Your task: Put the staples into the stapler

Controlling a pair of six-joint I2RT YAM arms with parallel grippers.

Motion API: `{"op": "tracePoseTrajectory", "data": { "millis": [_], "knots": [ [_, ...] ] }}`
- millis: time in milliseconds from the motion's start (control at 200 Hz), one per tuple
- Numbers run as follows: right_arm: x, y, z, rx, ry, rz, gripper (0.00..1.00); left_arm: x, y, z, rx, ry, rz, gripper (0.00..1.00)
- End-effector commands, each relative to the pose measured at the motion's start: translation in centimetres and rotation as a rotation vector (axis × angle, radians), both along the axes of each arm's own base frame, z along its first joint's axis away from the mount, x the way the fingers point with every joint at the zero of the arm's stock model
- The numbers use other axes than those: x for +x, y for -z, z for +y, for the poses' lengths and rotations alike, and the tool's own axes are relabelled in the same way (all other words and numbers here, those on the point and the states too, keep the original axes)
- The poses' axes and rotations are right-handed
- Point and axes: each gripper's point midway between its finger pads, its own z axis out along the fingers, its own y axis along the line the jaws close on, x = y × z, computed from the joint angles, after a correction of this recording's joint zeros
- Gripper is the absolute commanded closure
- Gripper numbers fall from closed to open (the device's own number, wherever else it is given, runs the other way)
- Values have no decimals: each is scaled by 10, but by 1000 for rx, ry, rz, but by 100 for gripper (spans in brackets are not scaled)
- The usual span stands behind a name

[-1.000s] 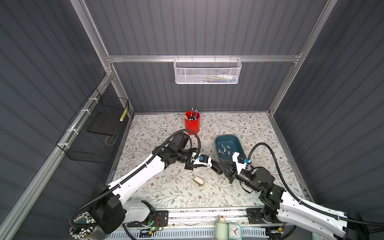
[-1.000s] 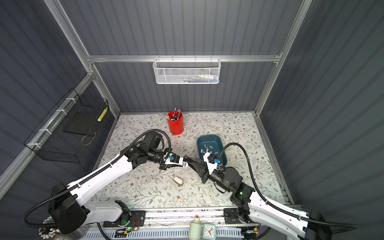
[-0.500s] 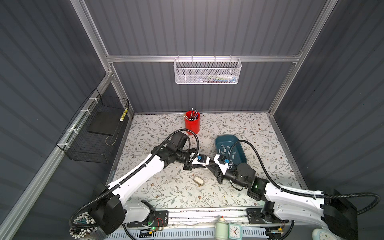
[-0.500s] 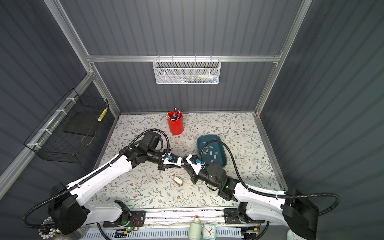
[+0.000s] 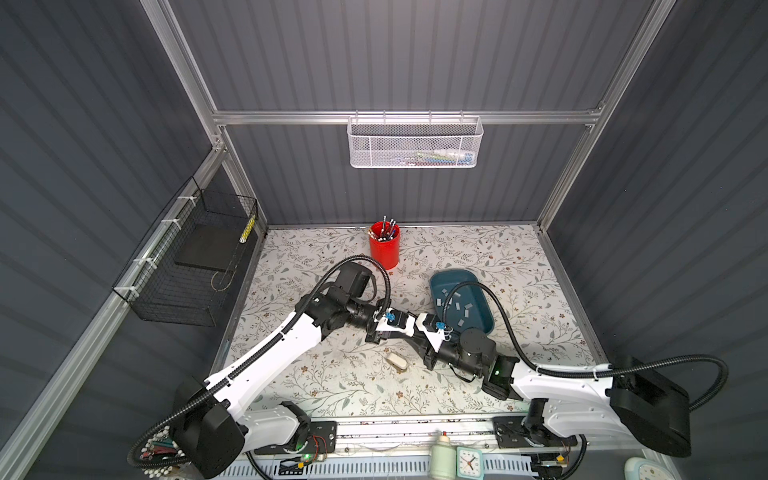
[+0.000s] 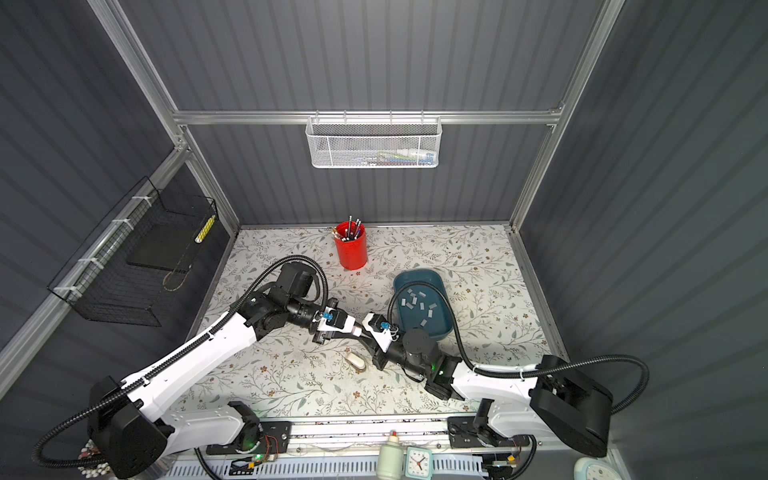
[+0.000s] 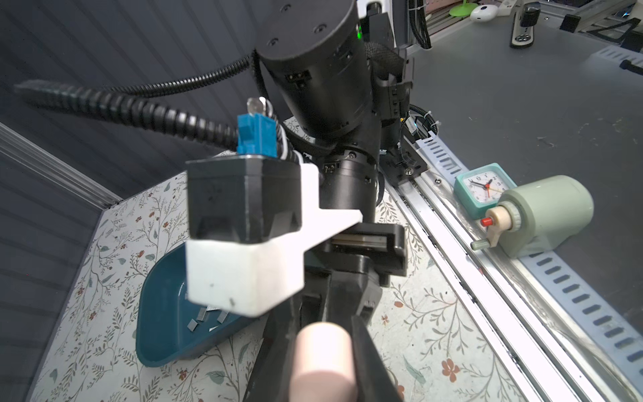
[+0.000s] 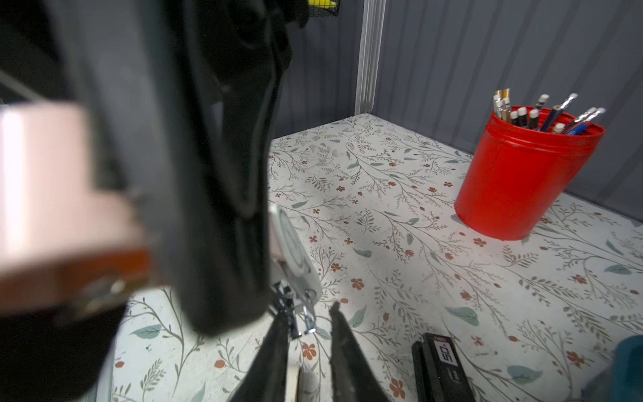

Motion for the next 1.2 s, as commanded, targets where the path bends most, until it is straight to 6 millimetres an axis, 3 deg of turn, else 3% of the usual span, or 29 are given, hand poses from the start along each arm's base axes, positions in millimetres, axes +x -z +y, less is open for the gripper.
{"op": "tracePoseTrajectory", "data": {
  "millis": [0, 310, 465, 490, 615, 775, 915, 1196],
  "knots": [
    [-9, -31, 16, 89, -44, -84, 67, -13, -24, -5, -104, 85, -37, 100],
    [-13, -28, -9, 83, 17, -150, 43, -14, -22, -5, -102, 90, -41, 100],
    [-13, -23, -23, 54, 48, -174, 42, -13, -19, -4, -90, 86, -41, 100],
    [-15, -31, -27, 76, 55, -190, 42, -13, -18, -4, -88, 85, -43, 100],
    [-26, -36, -37, 95, 26, -210, 41, -11, -17, -5, -83, 82, -43, 100],
    [-42, -38, -29, 67, -66, -189, 36, -12, -16, -5, -81, 83, -40, 100],
    [-34, -40, -24, 68, -30, -190, 29, -13, -17, -4, -85, 89, -39, 100],
    [-13, -38, 4, 25, 16, -177, 40, -16, -18, -4, -92, 107, -35, 100]
  ]
}}
